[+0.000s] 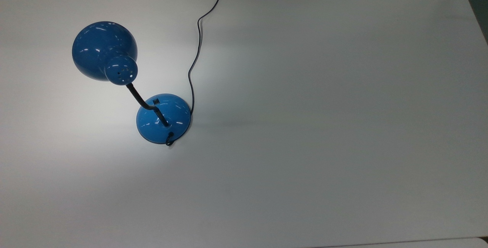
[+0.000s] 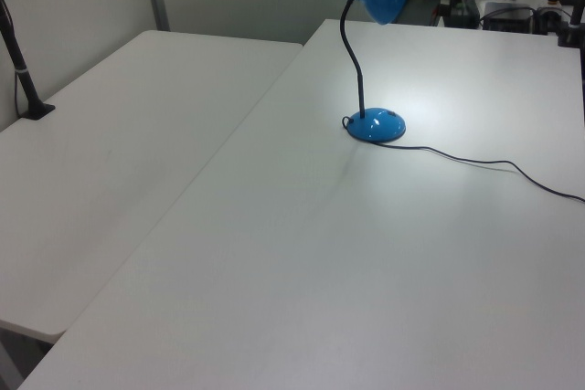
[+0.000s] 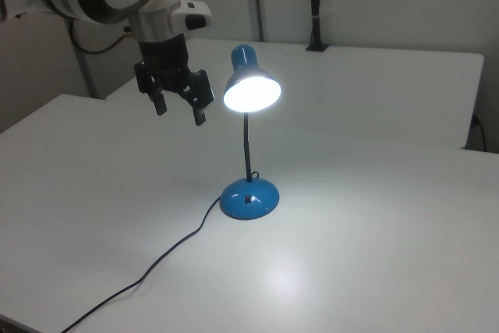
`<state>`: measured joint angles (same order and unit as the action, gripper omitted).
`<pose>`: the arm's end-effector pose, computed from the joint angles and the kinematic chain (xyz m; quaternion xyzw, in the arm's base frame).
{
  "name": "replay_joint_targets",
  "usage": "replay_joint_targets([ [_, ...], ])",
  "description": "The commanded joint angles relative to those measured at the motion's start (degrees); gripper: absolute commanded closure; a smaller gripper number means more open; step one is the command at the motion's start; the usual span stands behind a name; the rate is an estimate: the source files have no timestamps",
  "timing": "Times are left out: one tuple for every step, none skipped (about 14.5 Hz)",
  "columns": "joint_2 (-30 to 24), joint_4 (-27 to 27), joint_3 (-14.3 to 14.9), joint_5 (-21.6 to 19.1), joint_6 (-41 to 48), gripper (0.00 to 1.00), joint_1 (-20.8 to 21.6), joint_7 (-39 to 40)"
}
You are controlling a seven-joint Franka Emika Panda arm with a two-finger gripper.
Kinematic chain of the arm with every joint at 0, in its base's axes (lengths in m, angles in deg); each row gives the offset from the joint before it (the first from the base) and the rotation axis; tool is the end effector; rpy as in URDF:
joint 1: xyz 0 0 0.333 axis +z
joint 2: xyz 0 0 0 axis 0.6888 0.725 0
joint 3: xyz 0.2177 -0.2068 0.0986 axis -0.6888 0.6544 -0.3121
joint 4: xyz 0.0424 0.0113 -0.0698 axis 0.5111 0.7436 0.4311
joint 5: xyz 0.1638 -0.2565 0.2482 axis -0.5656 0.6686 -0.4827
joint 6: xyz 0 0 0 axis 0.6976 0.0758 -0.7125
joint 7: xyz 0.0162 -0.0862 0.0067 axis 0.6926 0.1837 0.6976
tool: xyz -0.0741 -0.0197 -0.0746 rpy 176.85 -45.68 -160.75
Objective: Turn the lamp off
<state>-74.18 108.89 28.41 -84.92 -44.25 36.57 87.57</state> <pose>0.5455 -0.0790 0.6020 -0.9996 0.0156 -0.0233 0.0061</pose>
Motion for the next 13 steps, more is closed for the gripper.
replay_joint_targets([
  [0.17, -0.54, -0.11, 1.16, 0.82, 0.0, 0.46, -0.99],
  [0.17, -0.54, -0.11, 1.16, 0.74, 0.0, 0.46, -0.99],
  [0.17, -0.54, -0.11, 1.08, 0.74, 0.0, 0.46, -0.99],
  [0.17, -0.54, -0.11, 1.16, 0.74, 0.0, 0.46, -0.64],
  [0.17, -0.54, -0.11, 1.16, 0.74, 0.0, 0.46, -0.64],
  [0.17, -0.46, -0.11, 1.16, 0.74, 0.0, 0.46, -0.55],
  [0.17, -0.45, -0.11, 1.08, 0.82, 0.0, 0.46, -0.29],
  [0.17, -0.37, -0.02, 1.16, 0.82, 0.0, 0.37, 1.97],
  [0.17, -0.19, 0.07, 1.16, 1.08, 0.0, 0.2, 6.35],
  [-0.01, 0.51, 0.41, 1.16, 1.26, 0.0, -0.15, 12.57],
  [-0.1, 0.95, 0.59, 1.16, 1.61, 0.0, -0.33, 19.59],
  [0.08, 1.13, 0.77, 1.25, 2.75, 0.0, -0.94, 27.23],
  [0.25, 2.52, 0.77, 1.95, 2.84, 0.0, -1.38, 28.35],
])
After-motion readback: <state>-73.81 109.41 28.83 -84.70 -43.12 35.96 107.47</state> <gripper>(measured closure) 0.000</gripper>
